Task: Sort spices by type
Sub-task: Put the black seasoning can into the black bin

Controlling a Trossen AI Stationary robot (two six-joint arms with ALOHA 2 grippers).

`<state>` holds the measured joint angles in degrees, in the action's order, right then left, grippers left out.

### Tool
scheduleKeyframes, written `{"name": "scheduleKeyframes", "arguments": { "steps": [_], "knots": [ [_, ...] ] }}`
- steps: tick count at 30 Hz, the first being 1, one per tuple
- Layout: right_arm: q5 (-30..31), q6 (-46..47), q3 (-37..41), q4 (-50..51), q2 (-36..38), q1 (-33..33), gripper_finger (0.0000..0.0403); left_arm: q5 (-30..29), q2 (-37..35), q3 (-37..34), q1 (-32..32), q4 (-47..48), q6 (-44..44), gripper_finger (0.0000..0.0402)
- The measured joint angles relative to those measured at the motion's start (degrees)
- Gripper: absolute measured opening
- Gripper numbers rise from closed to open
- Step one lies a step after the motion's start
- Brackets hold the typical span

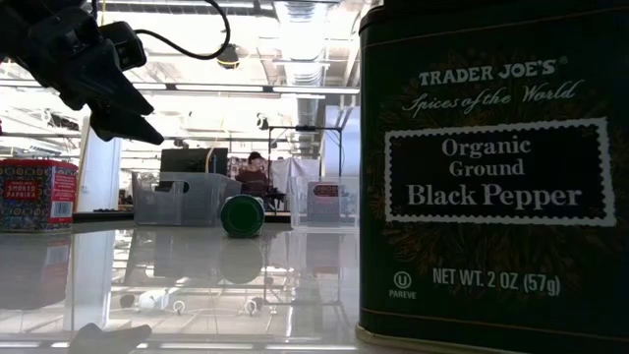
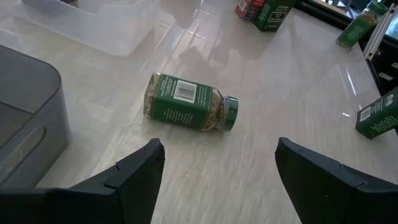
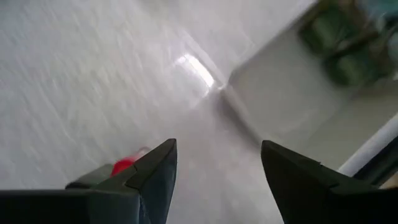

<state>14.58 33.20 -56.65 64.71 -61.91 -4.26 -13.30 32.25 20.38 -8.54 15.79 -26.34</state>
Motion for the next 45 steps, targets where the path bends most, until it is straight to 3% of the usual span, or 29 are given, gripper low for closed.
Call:
{"name": "scheduleKeyframes", "arguments": {
  "steps": [5,12,20,25,45],
  "knots": [
    [0.75,9.63,8.10,-2.16,3.64,6.92,0.0260,0.00,0.00,0.00,-0.02,0.00,-0.03,0.0295],
    [0.79,13.83,12.40,-2.05,6.19,12.47,0.0260,0.00,0.00,0.00,-0.01,-0.04,-0.06,0.0295],
    [0.94,12.03,12.92,-2.26,6.45,14.08,0.0260,-0.02,0.00,0.00,-0.01,-0.04,-0.06,0.0295],
    [4.02,12.55,12.92,-4.01,6.54,14.86,0.0260,-0.07,0.00,0.00,-0.02,-0.04,-0.05,0.0295],
    [12.51,24.03,12.90,3.13,6.54,14.87,0.0260,-0.15,0.00,0.00,0.00,-0.04,0.07,0.0295]
  ]
}}
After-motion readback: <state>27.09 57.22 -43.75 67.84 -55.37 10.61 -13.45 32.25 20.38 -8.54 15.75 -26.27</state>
